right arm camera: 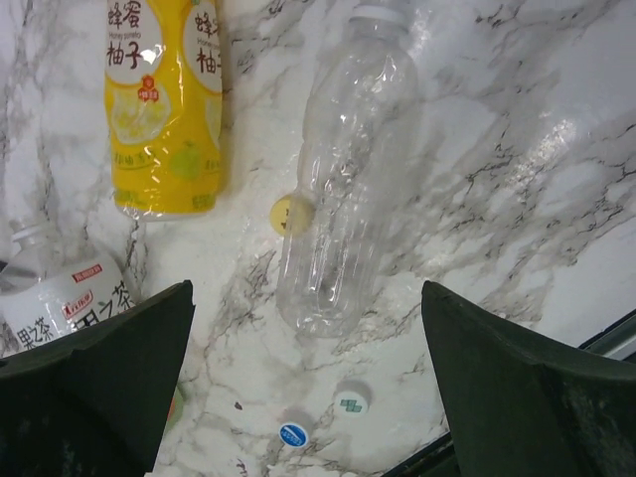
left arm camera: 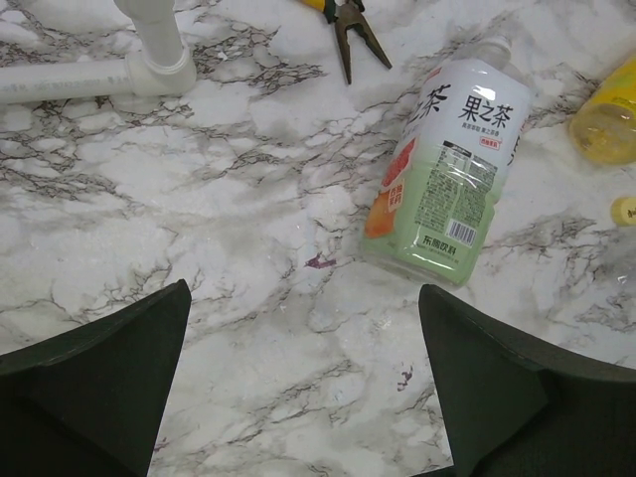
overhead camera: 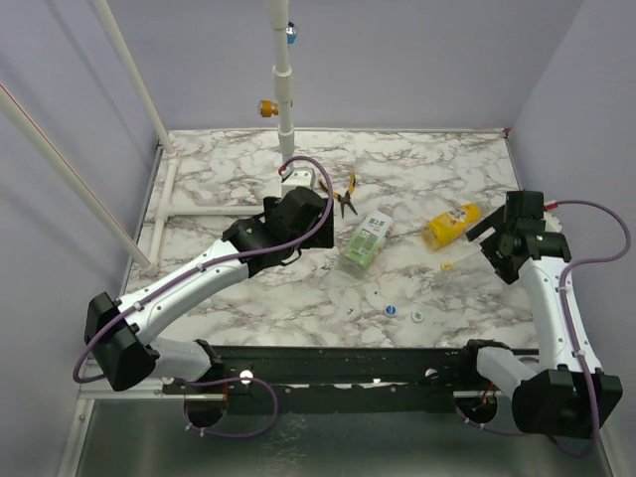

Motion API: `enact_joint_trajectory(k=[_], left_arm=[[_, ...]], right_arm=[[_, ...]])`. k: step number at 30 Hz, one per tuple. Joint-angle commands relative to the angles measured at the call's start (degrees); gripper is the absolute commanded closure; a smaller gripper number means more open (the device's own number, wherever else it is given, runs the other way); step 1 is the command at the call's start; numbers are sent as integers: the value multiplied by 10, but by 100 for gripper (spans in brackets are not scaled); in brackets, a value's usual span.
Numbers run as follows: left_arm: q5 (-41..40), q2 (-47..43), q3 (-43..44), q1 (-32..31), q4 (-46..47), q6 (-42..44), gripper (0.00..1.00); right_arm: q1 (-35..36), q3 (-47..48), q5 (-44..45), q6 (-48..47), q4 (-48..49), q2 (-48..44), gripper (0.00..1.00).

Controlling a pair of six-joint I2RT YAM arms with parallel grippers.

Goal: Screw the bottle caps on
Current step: Pick up the plastic bottle at the center of the board.

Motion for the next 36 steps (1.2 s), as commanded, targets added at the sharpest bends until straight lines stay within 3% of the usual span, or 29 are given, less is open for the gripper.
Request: enact_joint_trajectory(k=[1,8,22,32,36], left_arm=[[24,-20,19,4,-9,16,1],[33,-35,25,5,-26,22,1],[36,-44,19,8,-32,26,1],[34,-41,16,11,-30,30,1],[34,-41,17,13,-29,30,1]], right_arm=[[-55,-10,-46,-48,57,18,0],[-184,-38,-156,-84,123,55,0],[-192,-91,-152,-74,229,153,4],[-192,-103,-148,-68,276,214,12],[-192,-116,-142,-72,285,212,21]])
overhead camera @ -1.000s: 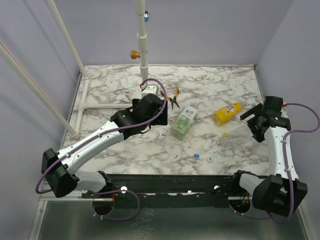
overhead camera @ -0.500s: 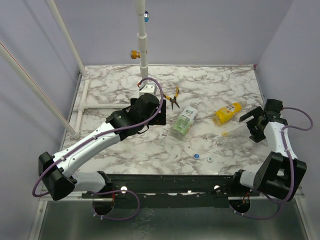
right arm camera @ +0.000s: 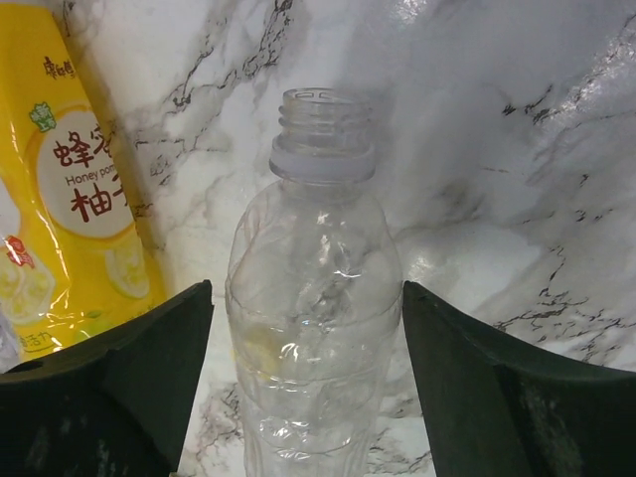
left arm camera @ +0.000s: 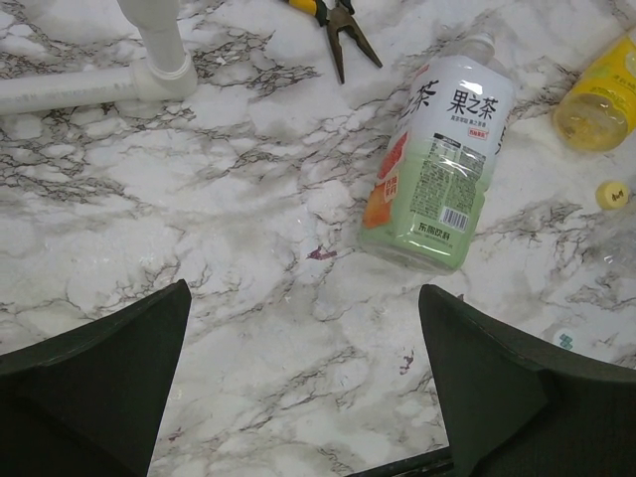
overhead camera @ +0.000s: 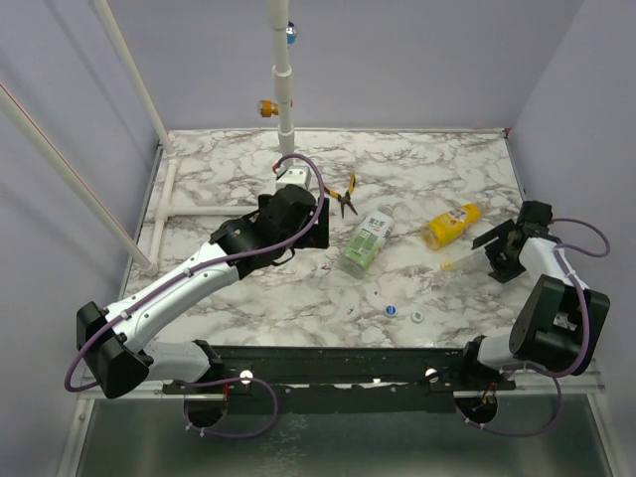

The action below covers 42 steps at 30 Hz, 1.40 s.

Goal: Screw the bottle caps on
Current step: Pick up the plastic bottle at the center of the board.

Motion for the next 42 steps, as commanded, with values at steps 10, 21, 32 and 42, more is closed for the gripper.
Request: enact_joint_trajectory(k=[10,21,32,42], left_arm=[[26,-4,8,6,-8,5,1],[89,-3,10,12,-7,-9,1],[227,-31,9,15,75,5,1],[330,-26,9,19,213,-20,1]], right_arm=[[-4,-30,38,-21,15,-35,47],[-4,9,21,-65,-48,-136,69],[96,144,-99,-37,-108,-190,72],[489,292,2,58,-38,-94,72]])
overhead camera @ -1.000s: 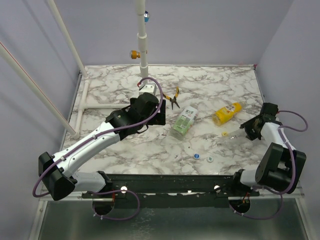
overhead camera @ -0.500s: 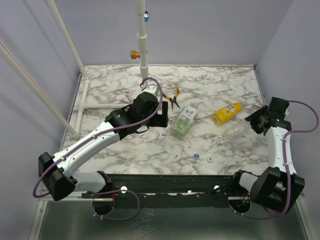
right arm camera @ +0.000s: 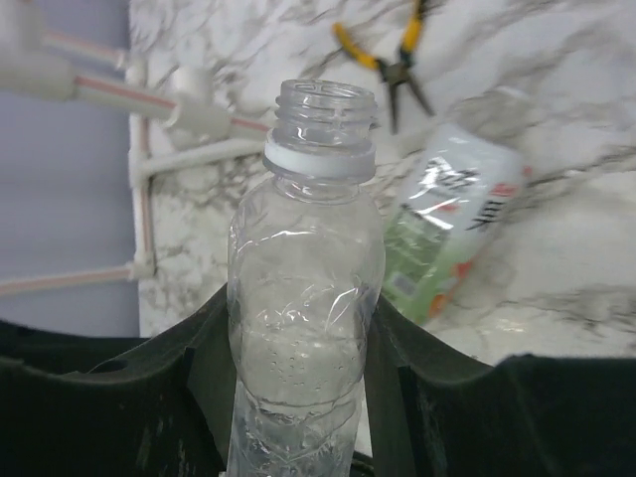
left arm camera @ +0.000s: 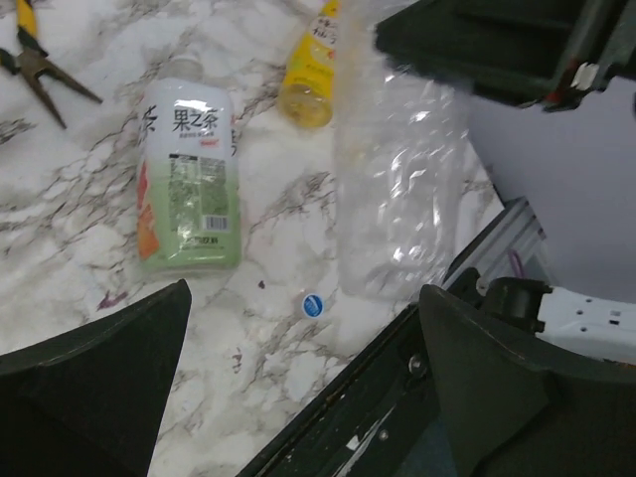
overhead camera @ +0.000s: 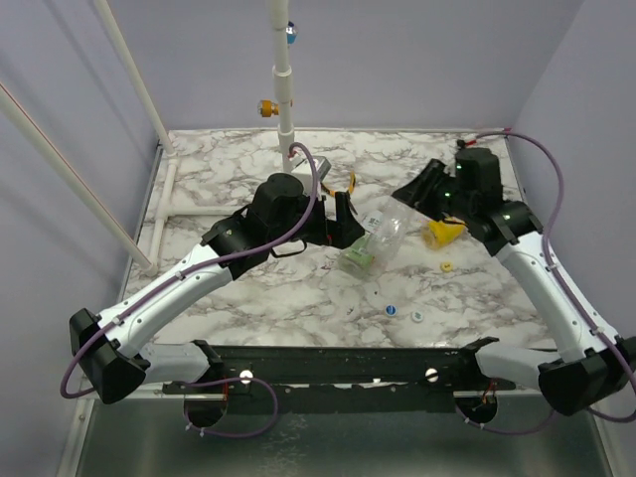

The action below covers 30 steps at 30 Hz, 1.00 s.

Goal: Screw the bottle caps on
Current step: Pick up the plastic bottle at the center of the board.

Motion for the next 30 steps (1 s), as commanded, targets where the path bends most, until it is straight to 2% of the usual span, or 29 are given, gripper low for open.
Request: enact_joint_trajectory(k=[1,6,11,23,30], left_arm=[[54,-4,8,5,88,-12,1],[48,-9,-2,14,93,-19,1],[48,-32,-29,27,97,-33,1],[73,-15,-47,28,123,-67,1],[64,-18,-61,28,133,-79,13]], right_arm=[[128,75,48,39,39,69,72],[198,123,46,46,56,110,72],[206,119,29,59,81,103,72],[248,109,20,81,132,119,72],[250,97,35,80,128,109,66]])
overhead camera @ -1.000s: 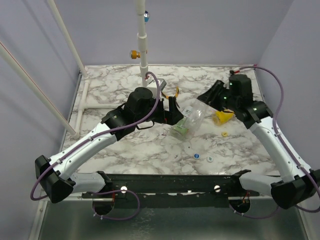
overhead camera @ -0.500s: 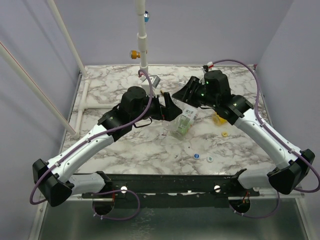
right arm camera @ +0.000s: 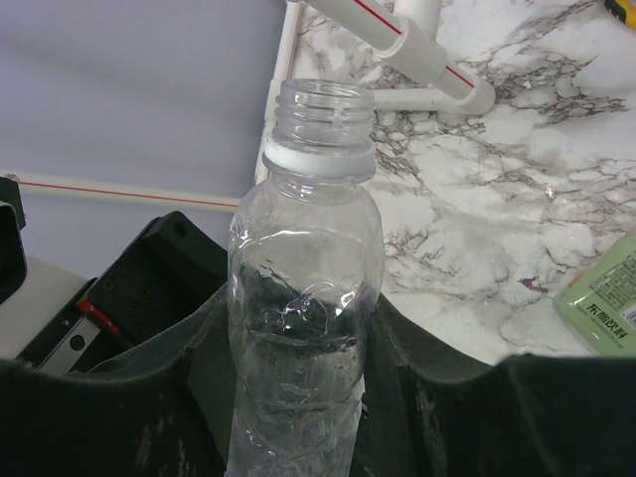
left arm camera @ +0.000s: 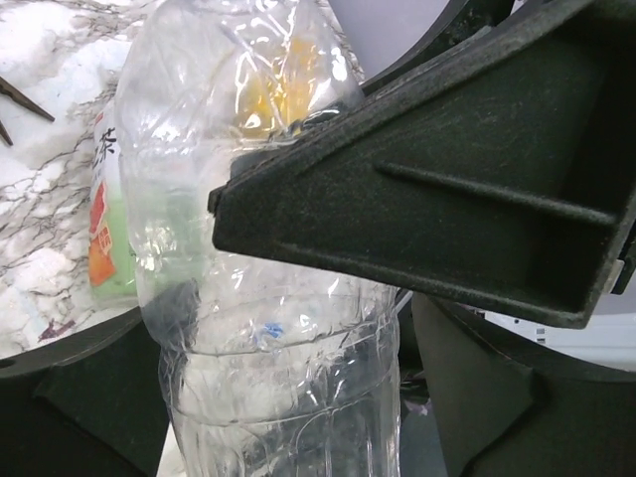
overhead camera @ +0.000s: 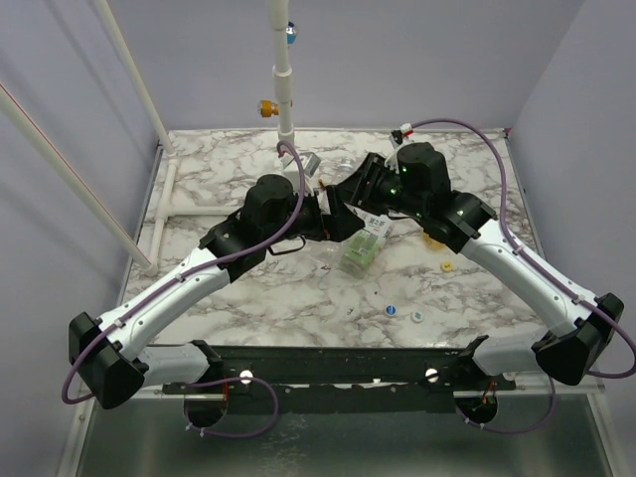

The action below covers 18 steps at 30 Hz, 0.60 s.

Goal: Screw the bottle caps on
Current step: Pick up the plastic bottle at the center of the board.

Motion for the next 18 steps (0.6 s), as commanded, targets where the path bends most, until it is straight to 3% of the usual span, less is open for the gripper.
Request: enact_joint_trajectory(k=[1,11,15,18], left_arm=[[9,-3,-16,1,22,-13,16],[24,0,-19,0,23,-7,44],[27,0,-28,1,23,5,55],[22,-6,-41,1,26,23,55]], right_arm=[[3,-11,15,6,16,-7,65],[3,-25,0,2,19,-10,62],[3,-26,-1,-5,3,-10,52],[4,-28,5,-13,-11,-17,37]])
